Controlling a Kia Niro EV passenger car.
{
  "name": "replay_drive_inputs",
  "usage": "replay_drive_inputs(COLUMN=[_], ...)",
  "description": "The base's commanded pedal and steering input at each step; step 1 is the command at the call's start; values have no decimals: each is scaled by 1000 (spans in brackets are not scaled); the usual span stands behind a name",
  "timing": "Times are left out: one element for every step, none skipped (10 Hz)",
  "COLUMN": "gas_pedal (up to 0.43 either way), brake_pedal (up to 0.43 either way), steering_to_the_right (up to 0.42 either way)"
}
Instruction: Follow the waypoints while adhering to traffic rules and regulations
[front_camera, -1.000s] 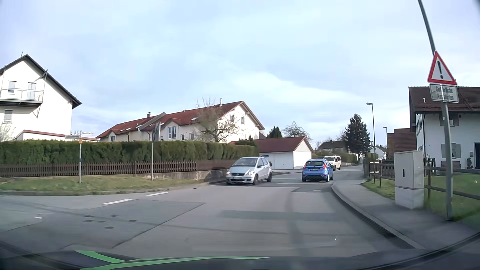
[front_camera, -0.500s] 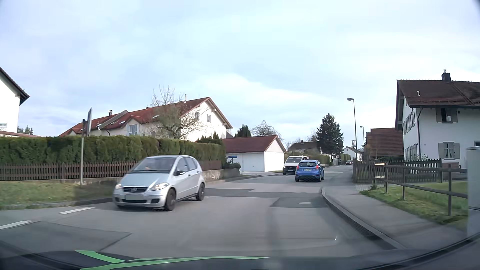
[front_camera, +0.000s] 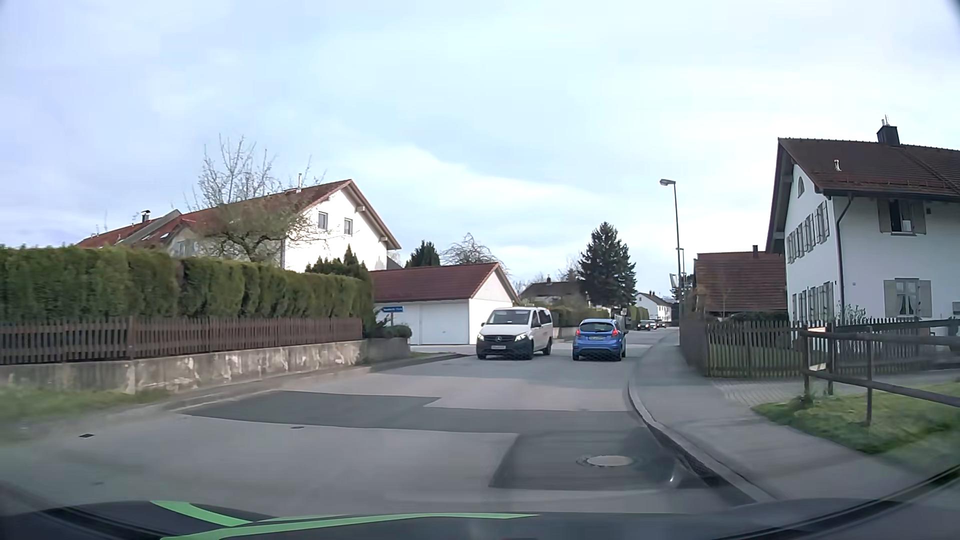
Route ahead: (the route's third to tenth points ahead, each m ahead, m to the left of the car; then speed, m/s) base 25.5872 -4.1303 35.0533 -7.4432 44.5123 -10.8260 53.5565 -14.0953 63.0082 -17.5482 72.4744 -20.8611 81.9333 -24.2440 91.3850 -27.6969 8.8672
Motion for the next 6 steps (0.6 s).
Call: replay_drive_inputs(gas_pedal=[189, 189, 189, 189, 189, 189], brake_pedal=[0, 0, 0, 0, 0, 0], steering_to_the_right=[86, 79, 75, 69, 65, 61])
